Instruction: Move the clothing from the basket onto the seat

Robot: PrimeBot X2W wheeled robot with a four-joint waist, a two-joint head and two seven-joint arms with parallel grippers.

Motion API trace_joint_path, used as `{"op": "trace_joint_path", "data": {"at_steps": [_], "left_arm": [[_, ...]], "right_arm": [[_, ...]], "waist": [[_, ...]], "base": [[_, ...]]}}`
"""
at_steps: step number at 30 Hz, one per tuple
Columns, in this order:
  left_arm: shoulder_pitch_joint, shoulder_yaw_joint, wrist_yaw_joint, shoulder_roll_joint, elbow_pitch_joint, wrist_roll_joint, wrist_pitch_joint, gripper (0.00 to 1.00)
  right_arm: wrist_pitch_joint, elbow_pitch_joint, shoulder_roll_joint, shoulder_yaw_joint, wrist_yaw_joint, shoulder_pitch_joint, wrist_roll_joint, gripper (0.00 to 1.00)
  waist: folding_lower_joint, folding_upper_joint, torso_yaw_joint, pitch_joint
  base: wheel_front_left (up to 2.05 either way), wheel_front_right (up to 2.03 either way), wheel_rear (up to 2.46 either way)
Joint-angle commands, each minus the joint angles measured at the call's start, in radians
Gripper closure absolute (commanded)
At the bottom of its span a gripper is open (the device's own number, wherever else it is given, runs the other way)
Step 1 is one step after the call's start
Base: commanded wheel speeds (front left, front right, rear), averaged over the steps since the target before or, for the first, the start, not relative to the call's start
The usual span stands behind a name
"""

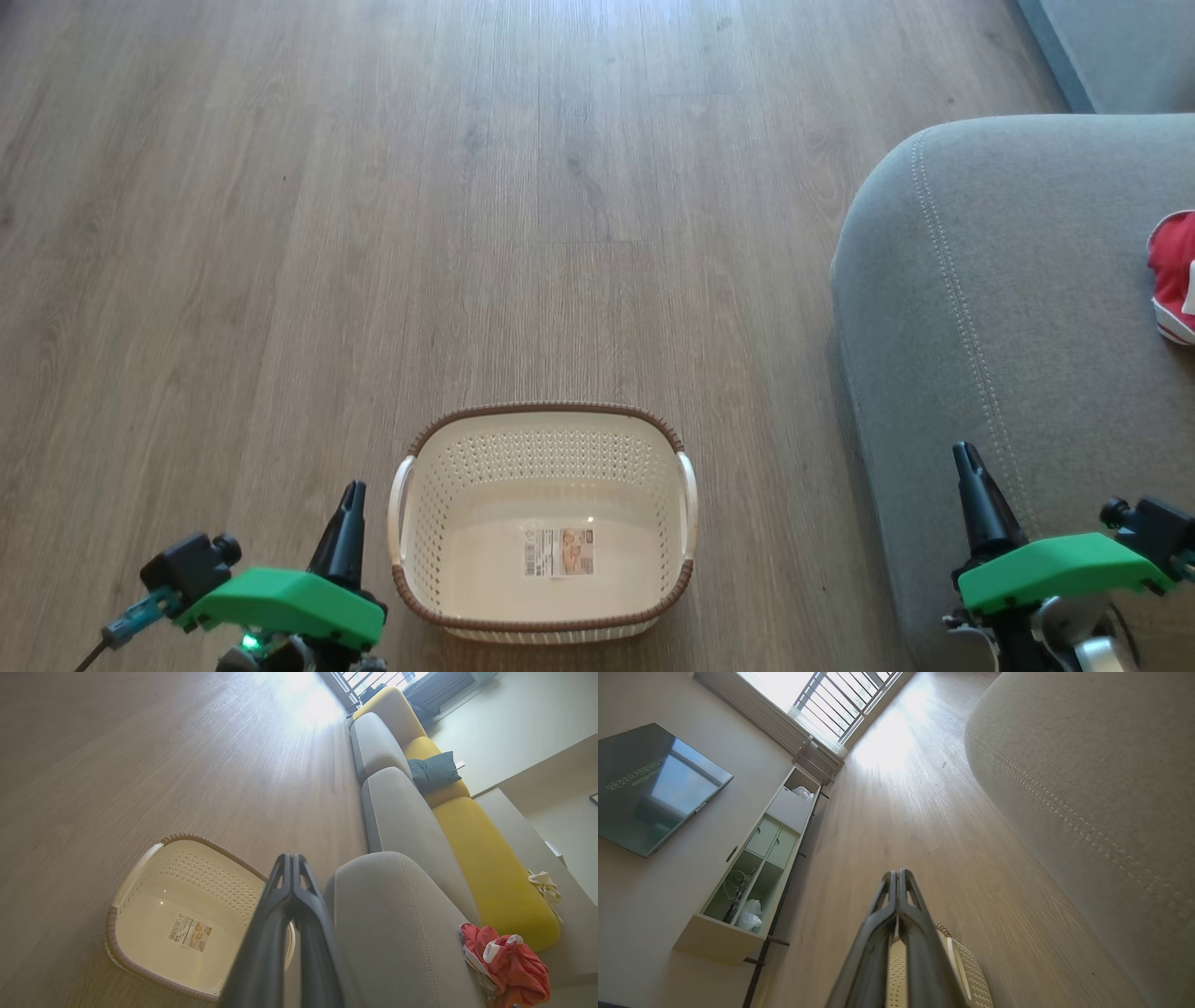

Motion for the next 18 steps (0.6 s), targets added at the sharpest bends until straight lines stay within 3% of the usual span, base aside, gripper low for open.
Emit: {"op": "trace_joint_path", "data": {"at_steps": [1,18], "left_arm": [[-0.056,0.025,-0.011,0.004,-0.038,-0.024,0.005,1.00],[-0.070,0.071,-0.034,0.004,-0.043,-0.206,0.055,1.00]], "right_arm": [[0.005,-0.037,0.001,-0.002,0.000,-0.060,0.027,1.00],[0.054,-0.042,0.011,-0.027,0.000,-0.073,0.208,1.00]], "waist": [[0.0000,0.0000,0.000,0.000],[0.0000,0.0000,-0.005,0.001]], "base": [[0.00,0.00,0.00],[0.00,0.00,0.00]]}}
